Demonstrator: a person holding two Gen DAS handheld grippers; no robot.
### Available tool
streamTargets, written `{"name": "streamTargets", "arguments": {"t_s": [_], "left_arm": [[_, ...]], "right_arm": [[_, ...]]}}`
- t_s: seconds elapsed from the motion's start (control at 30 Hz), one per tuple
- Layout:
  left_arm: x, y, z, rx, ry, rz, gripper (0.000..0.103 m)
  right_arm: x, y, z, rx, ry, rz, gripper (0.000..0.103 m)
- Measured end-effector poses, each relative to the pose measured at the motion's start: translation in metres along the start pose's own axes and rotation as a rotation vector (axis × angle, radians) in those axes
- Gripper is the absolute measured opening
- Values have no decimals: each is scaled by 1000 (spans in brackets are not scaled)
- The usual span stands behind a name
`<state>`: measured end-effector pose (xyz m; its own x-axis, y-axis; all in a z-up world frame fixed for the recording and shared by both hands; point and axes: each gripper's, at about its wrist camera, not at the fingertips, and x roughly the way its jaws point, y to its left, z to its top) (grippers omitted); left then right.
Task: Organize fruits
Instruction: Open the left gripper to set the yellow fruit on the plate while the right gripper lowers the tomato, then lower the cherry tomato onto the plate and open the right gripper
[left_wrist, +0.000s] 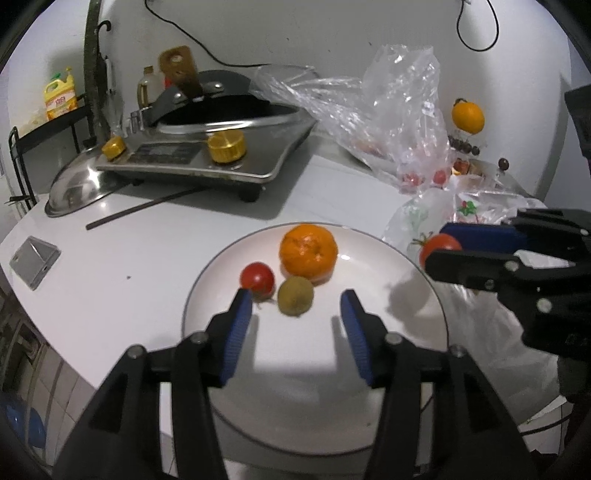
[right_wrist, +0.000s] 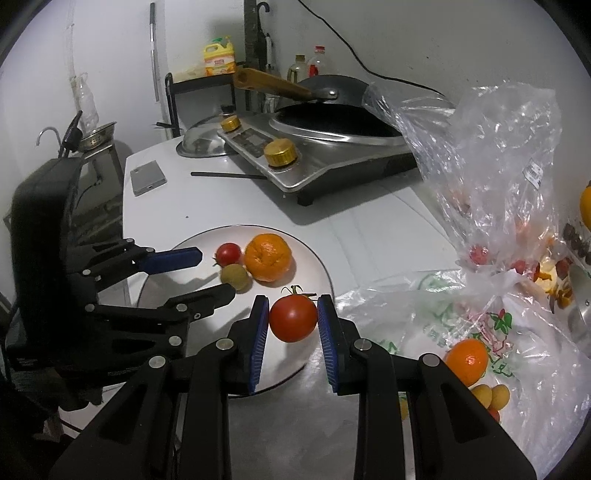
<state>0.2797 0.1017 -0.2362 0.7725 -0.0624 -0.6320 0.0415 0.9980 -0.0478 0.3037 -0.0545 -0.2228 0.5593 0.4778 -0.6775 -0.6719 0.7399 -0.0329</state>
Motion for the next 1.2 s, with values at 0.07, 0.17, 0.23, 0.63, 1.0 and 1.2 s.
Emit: {"name": "streamTargets", "arguments": {"t_s": [0.07,0.17,0.23,0.63,1.0,1.2], "left_arm": [[-6,4,-2,-5,-4,4,51],[-13,10,-4,-11,-12,11,51],[-19,15,-5,-16,-18,17,52],[-39,49,-15,-59,-43,45,52],[-41,75,-23,-95,-37,60,52],[-42,90,-27,-105,-28,73,52]], "right_arm": [[-1,6,2,-9,-1,2,29],[-1,15,5,-21,-4,6,29],[0,21,7,-28,-5,10,29],[14,52,18,-65,8,35,29],[38,76,27,-87,32,56,29],[56,86,29,-80,43,80,29]]}}
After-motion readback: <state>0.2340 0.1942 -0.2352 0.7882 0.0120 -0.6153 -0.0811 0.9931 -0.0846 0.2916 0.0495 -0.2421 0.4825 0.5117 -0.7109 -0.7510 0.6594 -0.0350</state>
